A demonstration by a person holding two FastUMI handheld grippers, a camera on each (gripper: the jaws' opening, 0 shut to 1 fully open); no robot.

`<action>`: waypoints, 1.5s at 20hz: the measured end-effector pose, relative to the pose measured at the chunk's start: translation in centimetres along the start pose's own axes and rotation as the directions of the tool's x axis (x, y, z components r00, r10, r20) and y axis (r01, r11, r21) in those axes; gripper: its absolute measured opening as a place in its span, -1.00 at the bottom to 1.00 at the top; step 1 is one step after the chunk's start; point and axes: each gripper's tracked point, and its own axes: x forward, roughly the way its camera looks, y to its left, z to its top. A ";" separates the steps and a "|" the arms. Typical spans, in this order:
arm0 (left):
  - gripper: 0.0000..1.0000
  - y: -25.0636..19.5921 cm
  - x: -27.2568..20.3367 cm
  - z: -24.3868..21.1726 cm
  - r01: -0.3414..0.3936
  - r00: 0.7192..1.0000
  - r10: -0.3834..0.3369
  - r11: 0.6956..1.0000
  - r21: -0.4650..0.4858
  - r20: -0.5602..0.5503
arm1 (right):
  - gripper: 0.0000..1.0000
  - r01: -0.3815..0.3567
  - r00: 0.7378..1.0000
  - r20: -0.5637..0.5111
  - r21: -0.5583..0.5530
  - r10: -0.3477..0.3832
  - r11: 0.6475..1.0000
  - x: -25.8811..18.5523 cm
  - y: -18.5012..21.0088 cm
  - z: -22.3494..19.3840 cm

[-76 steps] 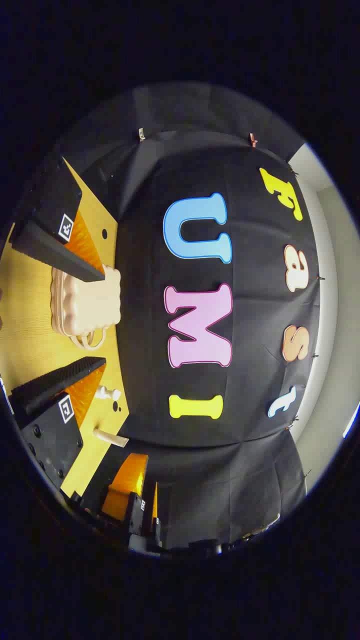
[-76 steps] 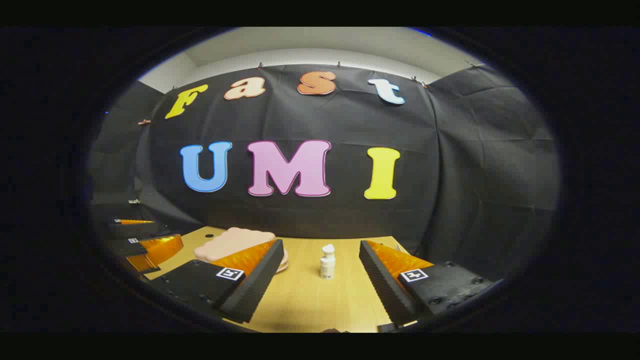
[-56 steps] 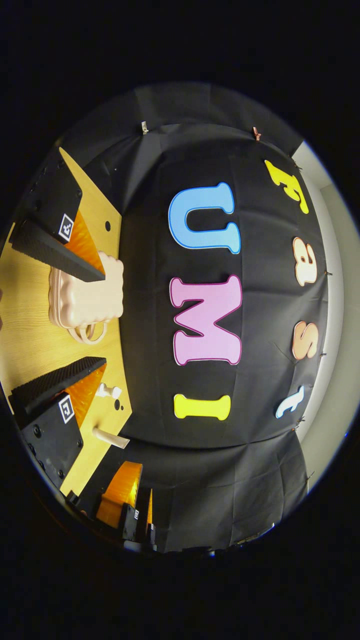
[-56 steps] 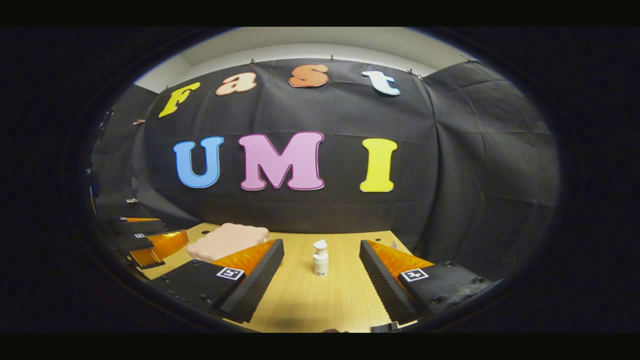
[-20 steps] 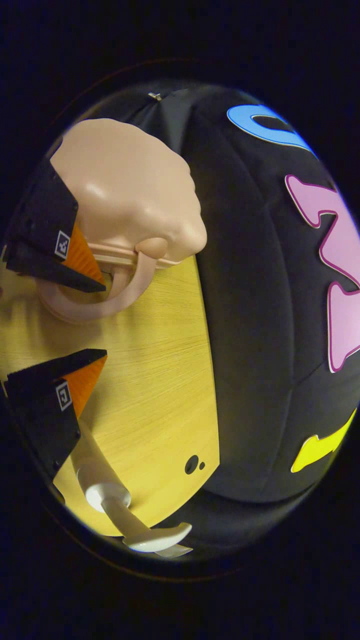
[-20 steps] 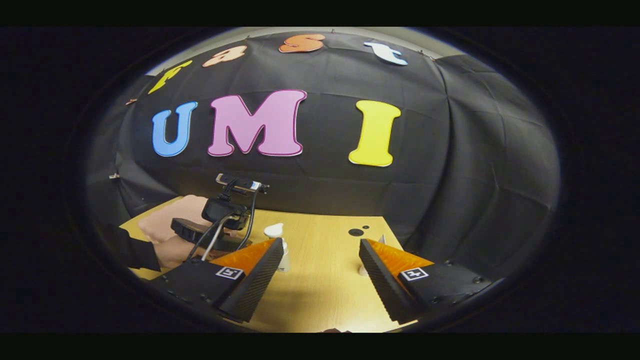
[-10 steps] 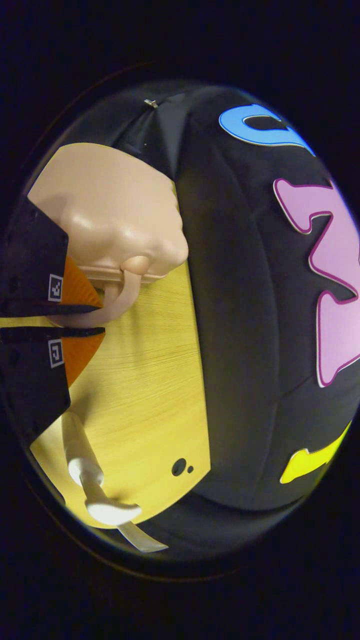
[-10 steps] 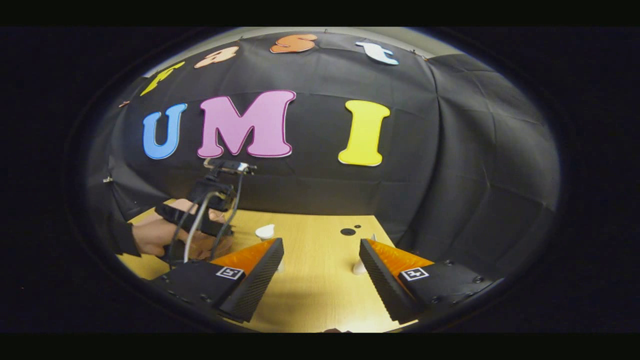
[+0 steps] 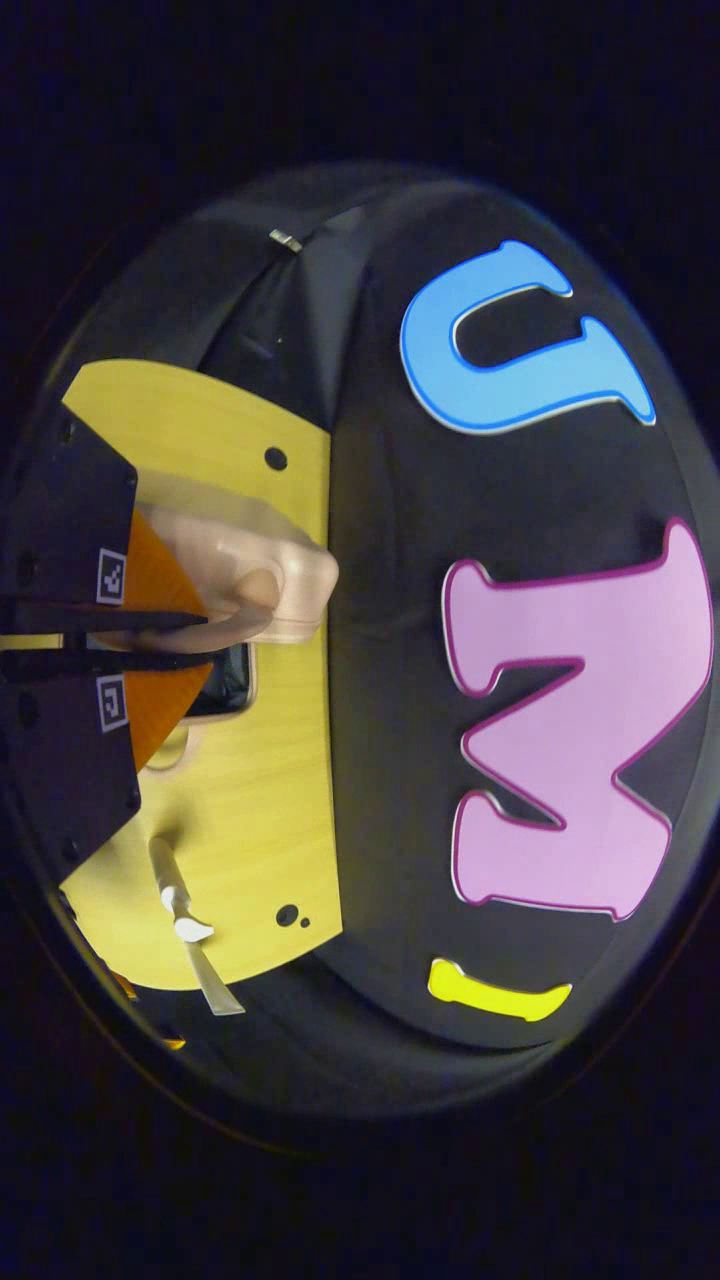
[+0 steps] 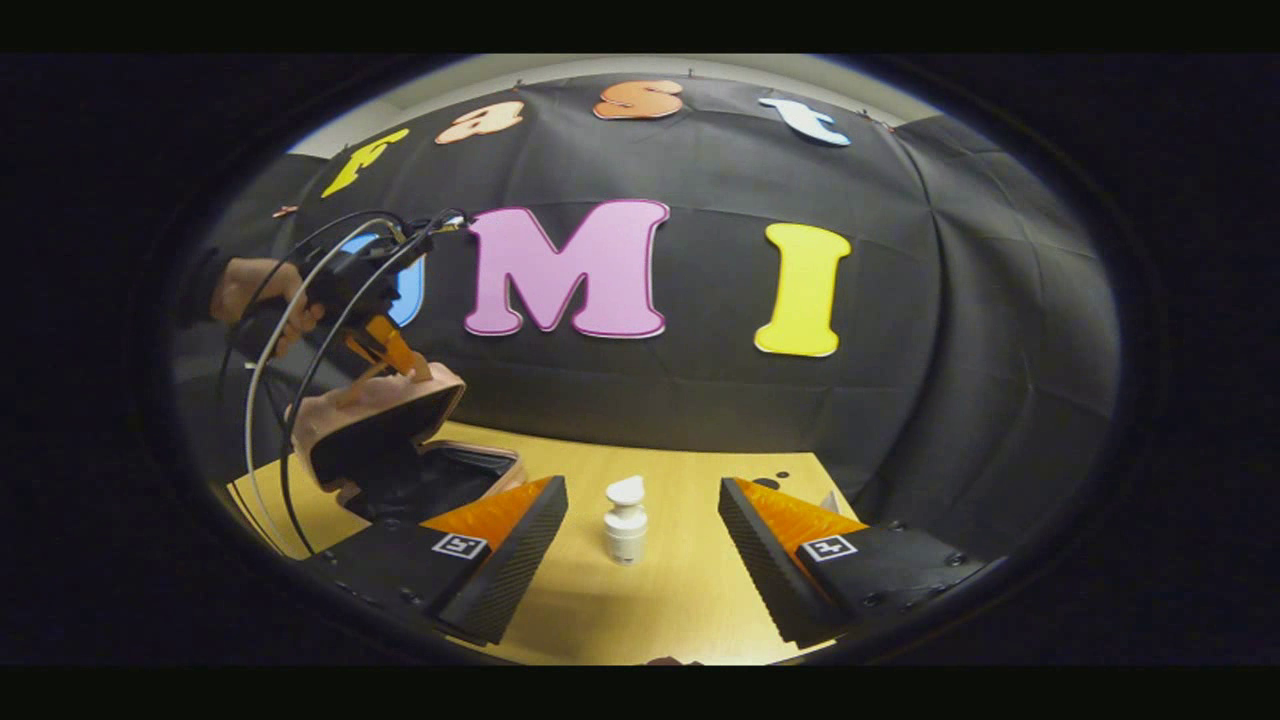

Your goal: First open the suitcase, pack the skin care products into it, and then close the suitcase.

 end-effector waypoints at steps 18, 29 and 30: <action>-0.80 34.8 23.0 -19.8 -0.285 0.951 0.286 0.958 0.020 -0.122 | 0.94 0.141 0.982 -0.136 0.051 -0.133 0.989 1.0 -0.4 -3.7; 0.96 33.9 15.2 -12.4 -0.346 0.928 0.342 0.938 0.007 0.149 | 0.94 0.177 0.977 -0.133 0.080 -0.165 0.981 0.8 -1.0 -4.1; 0.96 32.6 13.6 -10.9 -0.343 0.918 0.339 0.939 -0.020 0.208 | 0.94 0.179 0.978 -0.124 0.078 -0.168 0.981 0.7 -1.3 -3.7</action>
